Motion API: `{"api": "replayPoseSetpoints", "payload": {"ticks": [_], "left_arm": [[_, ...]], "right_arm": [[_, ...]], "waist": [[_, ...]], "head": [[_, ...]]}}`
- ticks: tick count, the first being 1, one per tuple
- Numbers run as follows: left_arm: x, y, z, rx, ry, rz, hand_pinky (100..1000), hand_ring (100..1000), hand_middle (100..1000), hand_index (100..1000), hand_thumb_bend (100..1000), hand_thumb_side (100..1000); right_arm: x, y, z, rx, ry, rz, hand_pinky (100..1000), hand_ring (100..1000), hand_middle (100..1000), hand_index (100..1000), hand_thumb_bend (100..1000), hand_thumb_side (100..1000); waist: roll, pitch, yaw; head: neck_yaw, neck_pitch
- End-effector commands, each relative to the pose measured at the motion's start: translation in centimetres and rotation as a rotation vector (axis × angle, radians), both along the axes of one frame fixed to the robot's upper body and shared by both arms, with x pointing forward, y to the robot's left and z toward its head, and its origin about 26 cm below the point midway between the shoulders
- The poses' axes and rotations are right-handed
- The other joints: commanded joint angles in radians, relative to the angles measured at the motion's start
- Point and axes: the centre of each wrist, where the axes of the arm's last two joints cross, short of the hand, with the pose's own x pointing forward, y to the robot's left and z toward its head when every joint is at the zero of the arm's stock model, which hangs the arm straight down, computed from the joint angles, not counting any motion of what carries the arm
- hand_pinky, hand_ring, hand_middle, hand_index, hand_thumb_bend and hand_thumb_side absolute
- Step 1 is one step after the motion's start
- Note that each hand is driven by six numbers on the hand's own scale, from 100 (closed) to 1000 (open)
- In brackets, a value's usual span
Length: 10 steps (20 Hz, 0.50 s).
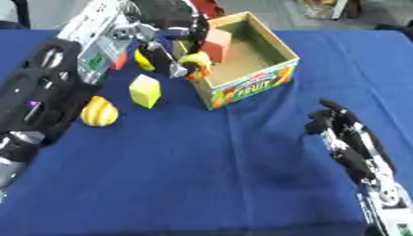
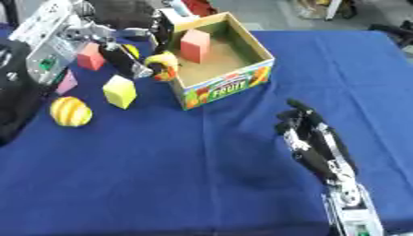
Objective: Pick up objects on the table and place them in the box.
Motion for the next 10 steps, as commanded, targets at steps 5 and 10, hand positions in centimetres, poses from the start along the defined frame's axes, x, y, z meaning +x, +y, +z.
{"api": "replayPoseSetpoints", "payload": {"ticks": [5,10], "left_arm": [[2.3,-2.9,-2.2,-0.043,-0.148,0.096,762,655,649,673,288,194],[3.0,-2.9,-4.9,0.002,-0.169,0.184,774,694,711,777,359,208]], "right_arm": [[0.1,0.6,0.4,-0.001,-0.017,0.033,645,640,658,895,100,416],[0.1,0.6,0.4,0.002,-0.016,0.033,645,640,658,895,100,417]], "waist": [[0.000,-0.025,-0.026],[0.000,-0.022,-0.036]], "head": [[0.019,0.005],[0.023,0.005]]}}
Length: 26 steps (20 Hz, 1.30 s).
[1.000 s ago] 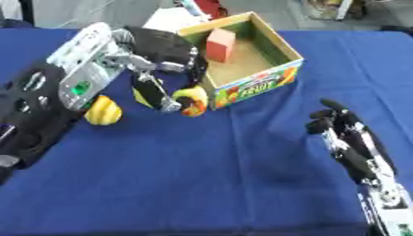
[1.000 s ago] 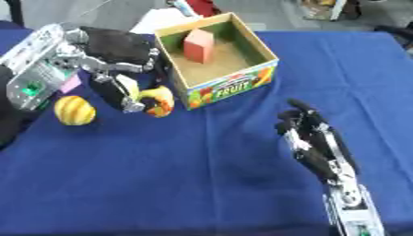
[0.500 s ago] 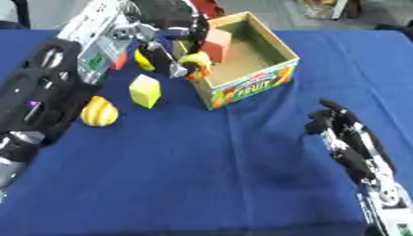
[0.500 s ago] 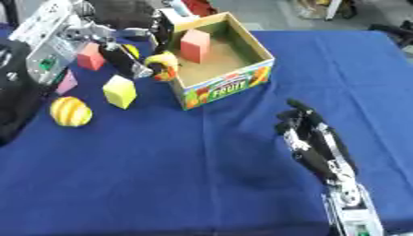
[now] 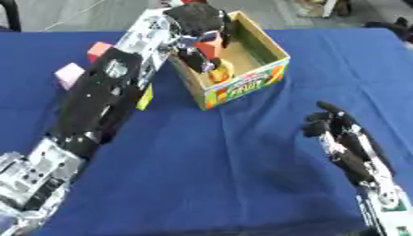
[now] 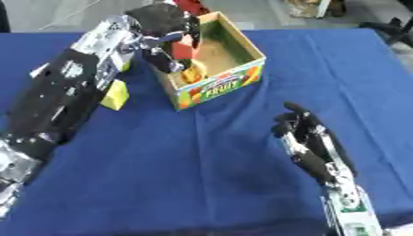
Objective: Pick up objects on the table and place them in the box.
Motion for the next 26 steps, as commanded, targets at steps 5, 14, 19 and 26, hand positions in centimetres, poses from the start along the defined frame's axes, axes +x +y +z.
{"api": "replayPoseSetpoints", "payload": {"ticks": [5,14,19,26], "left_arm": [[0.4,1.8,1.5,0.007,-0.048,0.054,781,693,709,794,338,200],[-3.5,10.9,9.4,0.000,0.016,0.052,789,703,712,799,364,210],[-6.6,15.8,9.9,0.046,0.124,0.154,789,714,724,806,424,225],[-8.0,19.5,7.1,0.112,0.327,0.295,796,732,741,824,483,233]], "right_arm": [[0.2,-0.2,0.7,0.002,-0.024,-0.004,645,640,658,894,100,417],[0.3,-1.2,0.9,-0.010,-0.030,-0.044,645,640,658,894,100,419],[0.3,-1.6,1.0,-0.019,-0.033,-0.053,645,640,658,894,100,420],[0.5,-1.7,1.1,-0.024,-0.038,-0.055,646,640,658,894,100,418]], "waist": [[0.005,-0.020,0.005],[0.018,-0.019,0.045],[0.023,-0.022,0.067],[0.019,-0.021,0.071]], "head": [[-0.001,0.005],[-0.024,0.005],[-0.029,0.005],[-0.021,0.005]]}}
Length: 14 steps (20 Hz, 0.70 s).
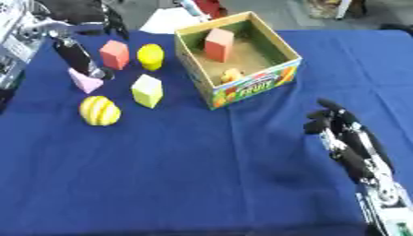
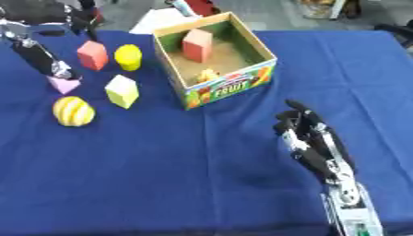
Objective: Pick up objects on the table and place them in the box.
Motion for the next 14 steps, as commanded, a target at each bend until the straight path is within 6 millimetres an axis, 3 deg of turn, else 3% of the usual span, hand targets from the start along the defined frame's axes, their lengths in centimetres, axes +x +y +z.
{"api": "replayPoseSetpoints", "payload": {"ticks": [1,14], "left_arm": [[-0.5,1.9,0.9,0.019,0.038,0.063,796,732,740,825,486,232],[1.4,5.7,-5.7,0.010,0.344,0.207,796,743,754,848,529,209]], "right_arm": [[0.3,-0.5,0.9,-0.018,-0.033,-0.008,645,640,658,894,100,419],[0.4,-0.3,1.0,-0.018,-0.034,-0.002,645,639,658,894,100,417]], "waist": [[0.012,-0.021,0.000],[0.008,-0.020,-0.003]], "head": [[0.001,0.005],[-0.005,0.005]]}}
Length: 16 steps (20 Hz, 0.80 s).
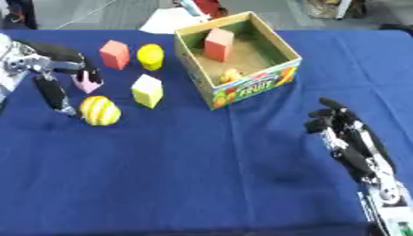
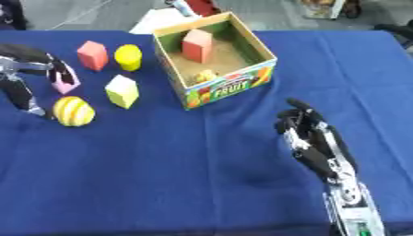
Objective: Pick up objects on the table and place them in the box.
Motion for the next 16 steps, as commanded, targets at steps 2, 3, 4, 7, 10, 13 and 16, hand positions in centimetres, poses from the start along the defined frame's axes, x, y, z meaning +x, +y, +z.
{"api": "replayPoseSetpoints", "payload": {"ticks": [2,3,4,7,10,13,16], "left_arm": [[0.4,0.9,-0.3,-0.003,0.000,0.019,793,738,750,846,507,211],[0.5,0.9,-0.6,-0.015,-0.017,0.020,793,738,750,845,501,212],[0.6,0.8,-0.8,-0.027,-0.037,0.018,793,737,749,846,484,213],[0.8,0.5,-1.4,-0.055,-0.092,0.006,791,733,746,844,462,214],[1.1,0.0,-1.9,-0.069,-0.124,-0.013,772,695,693,794,425,210],[1.2,-0.3,-2.1,-0.072,-0.159,-0.032,740,619,580,686,331,195],[1.2,-0.5,-1.6,-0.078,-0.199,-0.050,721,580,521,613,284,189]], "right_arm": [[0.2,-0.4,0.7,-0.016,-0.025,-0.002,645,639,658,894,100,416],[0.2,-0.4,0.7,-0.016,-0.025,-0.002,645,639,658,894,100,417],[0.2,-0.4,0.7,-0.015,-0.025,-0.002,645,639,658,894,100,416],[0.2,-0.4,0.7,-0.014,-0.024,-0.003,645,639,658,894,100,416],[0.2,-0.4,0.7,-0.013,-0.024,-0.004,645,639,658,894,100,416],[0.2,-0.4,0.6,-0.012,-0.024,-0.005,645,639,658,894,100,416],[0.2,-0.4,0.6,-0.012,-0.023,-0.007,645,639,658,894,100,416]], "waist": [[0.008,-0.020,0.001],[0.007,-0.020,0.001],[0.007,-0.020,0.001],[0.005,-0.021,0.000],[0.003,-0.021,-0.001],[0.003,-0.021,-0.003],[0.004,-0.021,-0.004]], "head": [[-0.003,0.005],[-0.003,0.005],[-0.003,0.005],[-0.001,0.005],[0.000,0.005],[0.002,0.005],[0.002,0.005]]}}
